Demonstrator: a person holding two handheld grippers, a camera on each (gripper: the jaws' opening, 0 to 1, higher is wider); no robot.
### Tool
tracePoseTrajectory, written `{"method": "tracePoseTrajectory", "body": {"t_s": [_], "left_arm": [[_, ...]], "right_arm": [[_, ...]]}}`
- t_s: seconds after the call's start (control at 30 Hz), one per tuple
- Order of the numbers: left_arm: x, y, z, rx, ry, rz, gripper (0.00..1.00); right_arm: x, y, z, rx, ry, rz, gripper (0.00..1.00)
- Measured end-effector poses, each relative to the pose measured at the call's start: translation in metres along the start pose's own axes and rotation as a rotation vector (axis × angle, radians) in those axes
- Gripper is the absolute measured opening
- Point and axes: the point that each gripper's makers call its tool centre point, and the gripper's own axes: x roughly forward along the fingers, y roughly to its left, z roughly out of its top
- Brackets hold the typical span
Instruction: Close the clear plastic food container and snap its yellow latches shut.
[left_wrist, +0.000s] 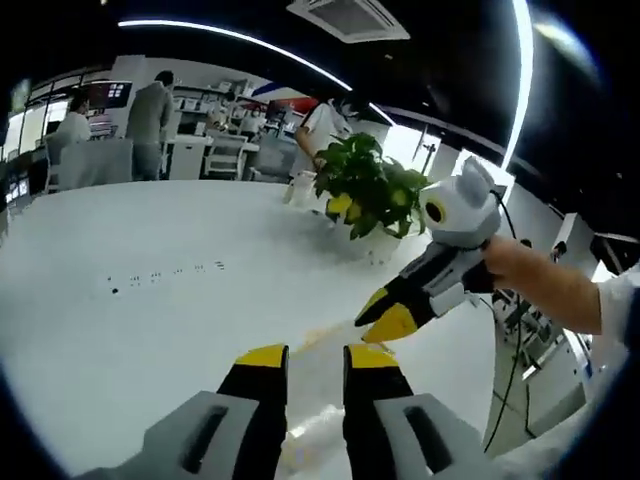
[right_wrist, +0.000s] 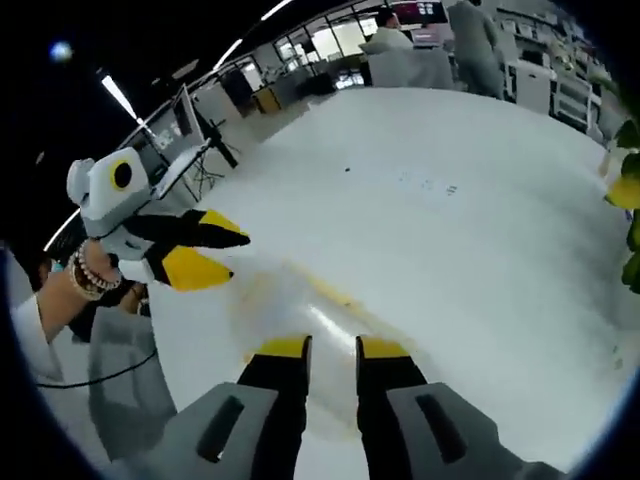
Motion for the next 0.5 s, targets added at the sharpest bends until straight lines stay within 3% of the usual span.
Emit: {"method": "tracePoseTrajectory", "body": {"t_s": [0.03, 0.17, 0.27, 0.5], "left_arm": [[0.005, -0.003, -0.007, -0.008, 0.007, -0.002, 0.07], [0.020, -0.014, -0.024, 0.048, 0.036, -0.029, 0.03], [0.029, -0.028, -0.034, 0.057, 0.051, -0.092, 0.00], [0.030, -0.039, -0.044, 0.030, 0.051, -0.145, 0.00]], "right_arm": [[0.006, -0.006, 0.009, -0.016, 0.004, 0.001, 0.11], [0.015, 0.001, 0.004, -0.030, 0.019, 0.012, 0.06], [0.022, 0.003, 0.005, -0.037, 0.011, 0.022, 0.02], [0.039, -0.003, 0.021, -0.027, -0.007, 0.024, 0.00]]}}
